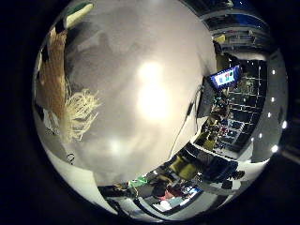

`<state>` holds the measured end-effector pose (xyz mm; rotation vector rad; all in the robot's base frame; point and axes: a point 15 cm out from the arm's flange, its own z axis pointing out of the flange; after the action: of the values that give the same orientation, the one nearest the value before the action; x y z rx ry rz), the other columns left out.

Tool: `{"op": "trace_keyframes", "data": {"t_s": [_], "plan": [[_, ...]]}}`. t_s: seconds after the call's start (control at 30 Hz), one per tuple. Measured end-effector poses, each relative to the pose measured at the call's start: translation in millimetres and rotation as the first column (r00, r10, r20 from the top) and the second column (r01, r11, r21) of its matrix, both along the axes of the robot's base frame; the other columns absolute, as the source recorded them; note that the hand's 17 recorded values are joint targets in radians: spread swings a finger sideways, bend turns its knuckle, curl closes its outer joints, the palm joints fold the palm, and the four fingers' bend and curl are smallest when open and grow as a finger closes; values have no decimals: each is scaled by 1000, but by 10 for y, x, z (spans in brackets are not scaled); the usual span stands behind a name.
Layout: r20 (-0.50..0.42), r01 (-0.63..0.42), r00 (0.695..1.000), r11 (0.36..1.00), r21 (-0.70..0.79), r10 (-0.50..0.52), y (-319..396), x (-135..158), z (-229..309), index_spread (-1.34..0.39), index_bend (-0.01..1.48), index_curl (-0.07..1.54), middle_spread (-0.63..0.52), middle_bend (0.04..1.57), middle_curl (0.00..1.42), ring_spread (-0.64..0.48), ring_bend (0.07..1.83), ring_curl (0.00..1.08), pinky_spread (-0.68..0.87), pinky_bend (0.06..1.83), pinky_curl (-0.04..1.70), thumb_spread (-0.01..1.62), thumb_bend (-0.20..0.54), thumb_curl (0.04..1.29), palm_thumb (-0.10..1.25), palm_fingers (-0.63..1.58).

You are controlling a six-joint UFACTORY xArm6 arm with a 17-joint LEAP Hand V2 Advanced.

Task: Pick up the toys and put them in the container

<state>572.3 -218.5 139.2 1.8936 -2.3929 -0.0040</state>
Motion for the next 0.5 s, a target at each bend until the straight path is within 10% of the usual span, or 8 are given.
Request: {"op": "trace_keyframes", "data": {"t_s": [0.5], "plan": [[50, -124, 991, 992, -21, 125, 351, -458, 1703, -384, 1122, 604, -348, 622, 487, -101, 180, 102, 410, 190, 138, 882, -20, 501, 1055, 541]]}}
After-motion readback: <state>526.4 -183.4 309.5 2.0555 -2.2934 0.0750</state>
